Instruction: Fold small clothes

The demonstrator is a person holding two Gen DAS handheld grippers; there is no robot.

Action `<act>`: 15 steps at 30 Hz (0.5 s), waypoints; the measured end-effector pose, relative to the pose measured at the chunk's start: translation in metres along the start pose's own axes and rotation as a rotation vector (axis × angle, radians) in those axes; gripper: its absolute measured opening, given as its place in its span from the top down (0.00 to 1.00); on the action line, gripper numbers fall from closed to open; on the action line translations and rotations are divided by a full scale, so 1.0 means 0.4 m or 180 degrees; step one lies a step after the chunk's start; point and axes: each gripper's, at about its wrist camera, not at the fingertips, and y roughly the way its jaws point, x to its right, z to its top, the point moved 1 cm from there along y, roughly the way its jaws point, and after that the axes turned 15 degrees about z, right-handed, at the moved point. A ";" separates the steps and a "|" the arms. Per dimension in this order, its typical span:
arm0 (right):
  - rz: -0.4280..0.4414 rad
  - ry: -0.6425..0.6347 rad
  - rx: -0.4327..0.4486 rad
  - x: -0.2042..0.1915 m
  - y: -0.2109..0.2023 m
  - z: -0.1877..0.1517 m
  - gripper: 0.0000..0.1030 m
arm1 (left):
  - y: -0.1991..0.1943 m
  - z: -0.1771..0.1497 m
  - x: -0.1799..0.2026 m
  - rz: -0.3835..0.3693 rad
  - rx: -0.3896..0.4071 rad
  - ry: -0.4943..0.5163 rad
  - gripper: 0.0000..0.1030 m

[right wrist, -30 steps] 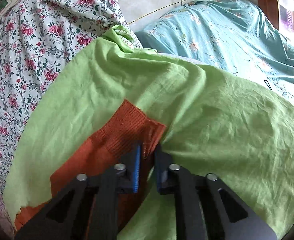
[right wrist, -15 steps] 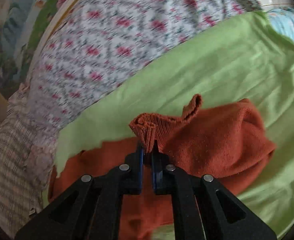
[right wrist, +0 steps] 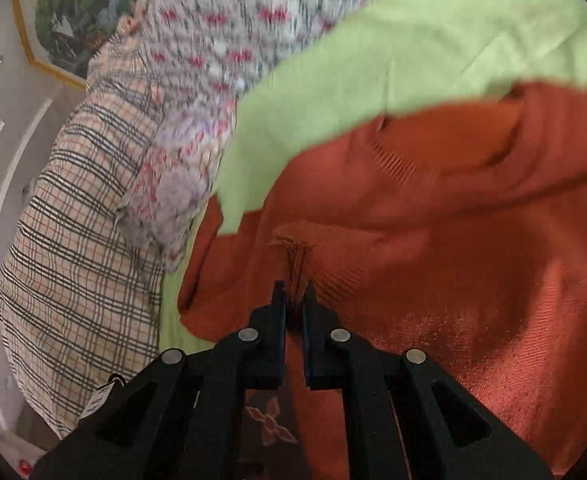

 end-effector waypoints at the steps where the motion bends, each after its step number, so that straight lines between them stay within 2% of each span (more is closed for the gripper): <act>1: 0.0016 0.0031 -0.0029 0.008 0.018 -0.011 0.93 | 0.005 0.007 -0.002 -0.0047 -0.0006 -0.0020 0.05; 4: 0.0148 0.0206 -0.0151 0.039 0.054 -0.030 0.89 | 0.030 0.032 0.000 -0.0146 -0.0032 -0.0039 0.05; 7: 0.0073 0.0339 -0.0213 0.050 0.057 -0.040 0.78 | 0.065 0.070 0.011 -0.0264 -0.0055 -0.0044 0.05; 11: 0.0028 0.0195 0.0017 0.024 -0.032 -0.049 0.77 | 0.117 0.138 0.047 -0.0430 -0.0108 -0.0074 0.03; 13: -0.0010 0.0156 0.0185 0.015 -0.101 -0.065 0.77 | 0.136 0.164 0.069 -0.0430 -0.0118 -0.0042 0.04; 14: -0.0050 0.0123 0.0250 0.009 -0.126 -0.075 0.77 | 0.145 0.177 0.084 -0.0429 -0.0107 -0.0014 0.06; 15: -0.0106 0.0092 0.0324 0.006 -0.161 -0.089 0.77 | 0.154 0.190 0.098 -0.0421 -0.0082 0.0024 0.12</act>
